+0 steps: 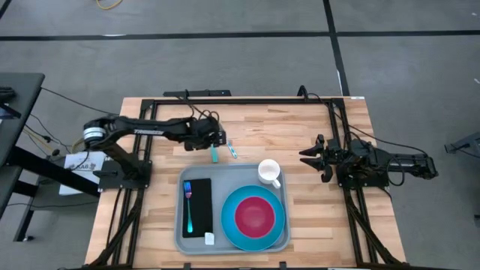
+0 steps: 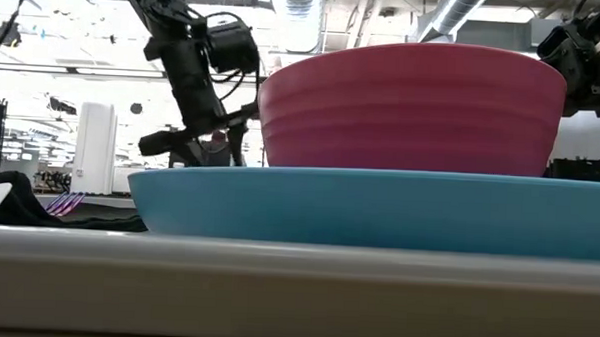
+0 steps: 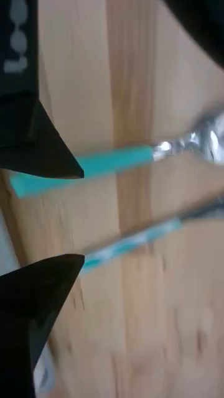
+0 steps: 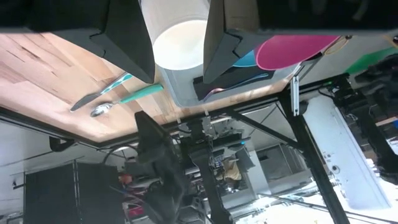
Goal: Set up tray
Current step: Put the green spoon on top of the black napkin on the gray tray to the right of the blue fork
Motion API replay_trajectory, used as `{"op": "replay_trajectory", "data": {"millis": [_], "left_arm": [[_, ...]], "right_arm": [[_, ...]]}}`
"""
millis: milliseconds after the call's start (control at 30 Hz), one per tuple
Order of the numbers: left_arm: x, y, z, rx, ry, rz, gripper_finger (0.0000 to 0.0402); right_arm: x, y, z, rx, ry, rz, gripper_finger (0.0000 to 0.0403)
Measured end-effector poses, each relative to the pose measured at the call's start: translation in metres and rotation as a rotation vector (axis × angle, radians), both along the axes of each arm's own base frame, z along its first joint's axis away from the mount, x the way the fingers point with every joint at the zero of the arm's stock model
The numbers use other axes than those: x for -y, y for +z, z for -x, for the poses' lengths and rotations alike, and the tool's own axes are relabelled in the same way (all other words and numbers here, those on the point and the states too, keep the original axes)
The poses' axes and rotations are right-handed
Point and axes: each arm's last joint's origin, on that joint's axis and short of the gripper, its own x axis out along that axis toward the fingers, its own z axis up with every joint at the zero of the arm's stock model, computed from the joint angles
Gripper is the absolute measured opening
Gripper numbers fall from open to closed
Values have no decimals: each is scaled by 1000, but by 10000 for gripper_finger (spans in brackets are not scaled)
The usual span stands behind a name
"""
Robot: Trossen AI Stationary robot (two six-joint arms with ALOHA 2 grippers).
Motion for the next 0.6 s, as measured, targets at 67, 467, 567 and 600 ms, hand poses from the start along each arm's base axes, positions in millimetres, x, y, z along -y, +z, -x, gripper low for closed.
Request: {"op": "replay_trajectory", "data": {"millis": [67,467,567,600], "left_arm": [[-1,-5,0,-50,-10,5,190],[-11,-7,6,-171,-10,-31,167],[-13,-10,3,-158,-22,-22,170],[-14,-11,2,-152,-28,-18,171]], "right_arm": [[0,0,0,0,0,0,129],[0,0,0,0,0,0,129],[0,0,0,0,0,0,129],[0,0,0,0,0,0,129]]}}
